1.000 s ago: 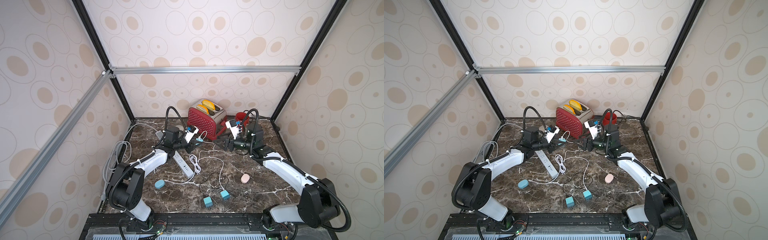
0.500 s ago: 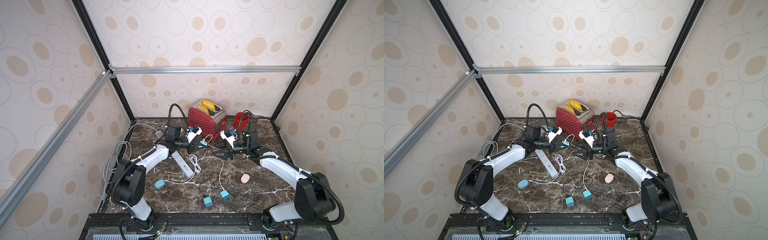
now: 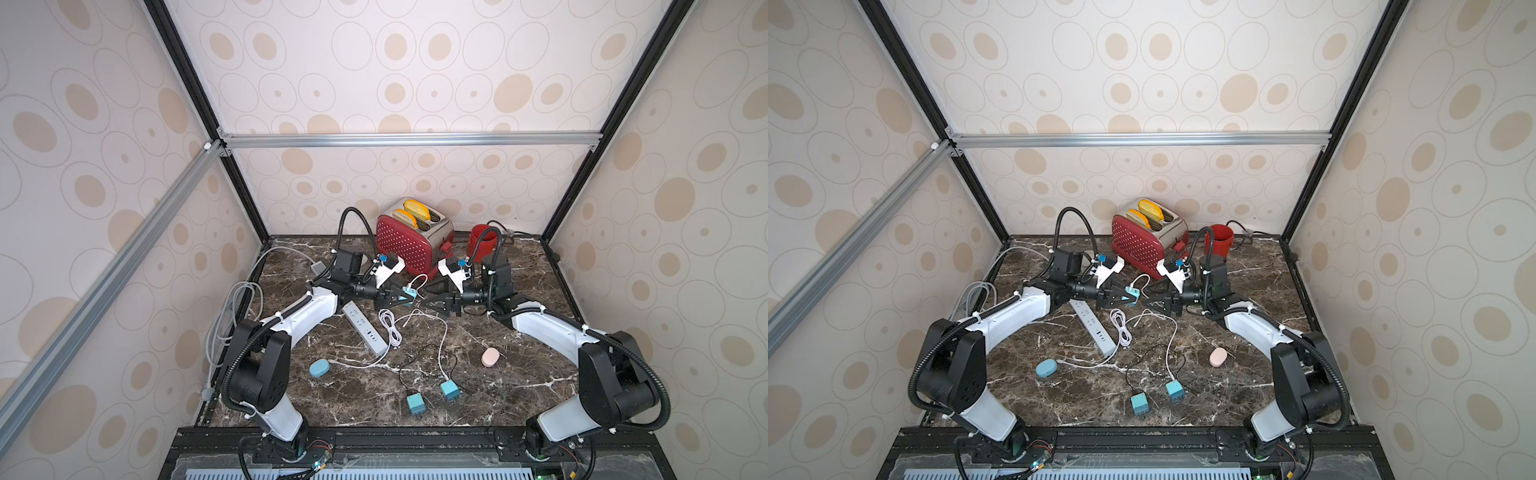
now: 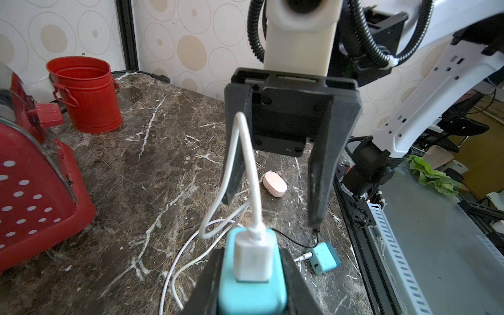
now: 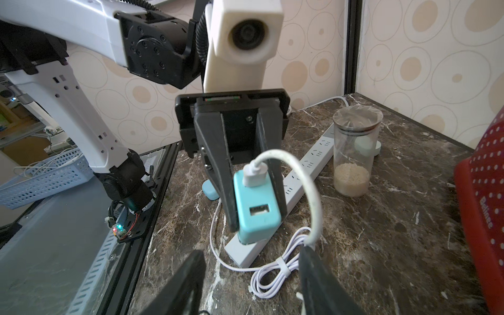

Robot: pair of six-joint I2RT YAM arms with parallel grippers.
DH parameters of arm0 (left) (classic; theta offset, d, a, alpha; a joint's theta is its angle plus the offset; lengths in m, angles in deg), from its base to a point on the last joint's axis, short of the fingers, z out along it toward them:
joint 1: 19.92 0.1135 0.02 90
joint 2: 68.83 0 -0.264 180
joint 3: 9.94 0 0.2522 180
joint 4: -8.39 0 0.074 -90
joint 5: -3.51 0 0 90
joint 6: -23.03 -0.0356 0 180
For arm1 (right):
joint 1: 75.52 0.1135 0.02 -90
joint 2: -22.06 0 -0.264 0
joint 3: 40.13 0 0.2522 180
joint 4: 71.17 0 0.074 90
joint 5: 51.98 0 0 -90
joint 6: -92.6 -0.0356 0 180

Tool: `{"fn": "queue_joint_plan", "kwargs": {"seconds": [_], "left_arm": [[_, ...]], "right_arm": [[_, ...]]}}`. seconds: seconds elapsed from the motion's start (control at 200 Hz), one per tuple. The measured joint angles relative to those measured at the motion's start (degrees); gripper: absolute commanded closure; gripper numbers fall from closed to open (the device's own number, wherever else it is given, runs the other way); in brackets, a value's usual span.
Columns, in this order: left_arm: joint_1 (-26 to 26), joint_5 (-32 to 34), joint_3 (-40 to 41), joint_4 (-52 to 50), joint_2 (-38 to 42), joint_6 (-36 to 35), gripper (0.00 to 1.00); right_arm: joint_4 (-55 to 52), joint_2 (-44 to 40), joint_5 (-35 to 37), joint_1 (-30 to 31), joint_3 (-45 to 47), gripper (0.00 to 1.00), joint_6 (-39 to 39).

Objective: Charge the bluetooth headset
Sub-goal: Adjust the plug.

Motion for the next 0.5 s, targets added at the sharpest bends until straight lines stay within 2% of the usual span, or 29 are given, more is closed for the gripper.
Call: {"fn": "queue_joint_plan", "kwargs": {"seconds": [0.501], "left_arm": [[-0.07, -3.82, -0.85, -0.48, -0.66, -0.07, 0.92]], "right_arm": [[11.28, 2.80, -0.04, 2.86, -0.09, 0.45, -8.83]]}}
